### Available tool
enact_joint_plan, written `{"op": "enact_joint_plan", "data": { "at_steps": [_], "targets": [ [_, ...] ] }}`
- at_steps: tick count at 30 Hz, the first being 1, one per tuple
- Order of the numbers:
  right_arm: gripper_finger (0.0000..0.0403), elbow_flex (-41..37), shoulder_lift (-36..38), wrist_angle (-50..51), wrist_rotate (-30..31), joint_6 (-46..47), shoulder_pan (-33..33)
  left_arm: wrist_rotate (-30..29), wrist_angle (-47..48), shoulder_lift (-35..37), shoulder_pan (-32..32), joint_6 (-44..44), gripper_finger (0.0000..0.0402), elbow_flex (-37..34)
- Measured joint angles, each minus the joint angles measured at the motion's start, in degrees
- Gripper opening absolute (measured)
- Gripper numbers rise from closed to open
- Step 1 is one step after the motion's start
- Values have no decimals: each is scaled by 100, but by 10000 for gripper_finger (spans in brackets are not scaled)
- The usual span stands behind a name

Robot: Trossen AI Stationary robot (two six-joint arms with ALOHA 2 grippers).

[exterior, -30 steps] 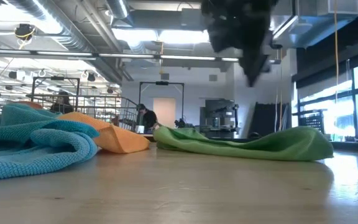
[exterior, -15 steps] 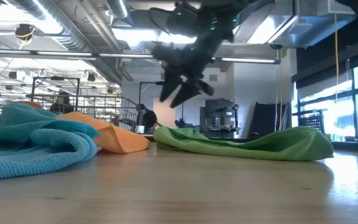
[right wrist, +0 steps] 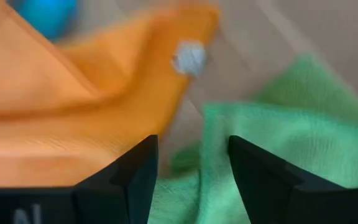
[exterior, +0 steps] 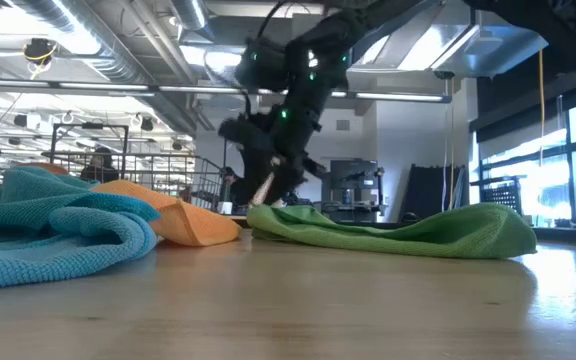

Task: Fold microfiber towels
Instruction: Fold the green microfiber cloth

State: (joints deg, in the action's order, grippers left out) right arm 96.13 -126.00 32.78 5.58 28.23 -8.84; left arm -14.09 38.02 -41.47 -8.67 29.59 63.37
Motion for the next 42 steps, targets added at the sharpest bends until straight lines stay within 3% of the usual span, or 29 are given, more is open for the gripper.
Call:
{"op": "enact_joint_plan", "data": {
  "at_steps": [4, 7, 11, 14, 21, 27, 35, 40, 42],
  "targets": [
    [197, -4, -14, -17, -5, -3, -35, 4, 9, -2, 0, 143, 14, 0],
    [172, 2, -9, -15, -6, -93, -84, 4, 11, -2, 0, 149, 14, 0],
    [88, 1, -12, 15, -31, -646, -156, -81, 13, -2, 0, 169, 14, 0],
    [16, 19, 20, 281, -419, -1075, -235, -125, 20, -2, 0, 185, 14, 0],
    [6, 215, 539, 1417, -488, -2351, -357, -330, 49, -2, 0, 317, 14, 0],
    [4, 207, 1189, 2246, 153, -2951, -605, -547, 52, -3, 0, 372, 14, 0],
    [6, 3, 1318, 3157, 414, -2811, -1446, -896, -37, -52, 2, 457, 14, 0],
    [6, -233, 1324, 3865, 1129, -2483, -1902, -898, -55, -55, 2, 437, 14, 0],
    [6, -337, 1334, 3968, 1105, -2445, -2050, -904, -52, -55, 2, 433, 14, 0]
  ]
}}
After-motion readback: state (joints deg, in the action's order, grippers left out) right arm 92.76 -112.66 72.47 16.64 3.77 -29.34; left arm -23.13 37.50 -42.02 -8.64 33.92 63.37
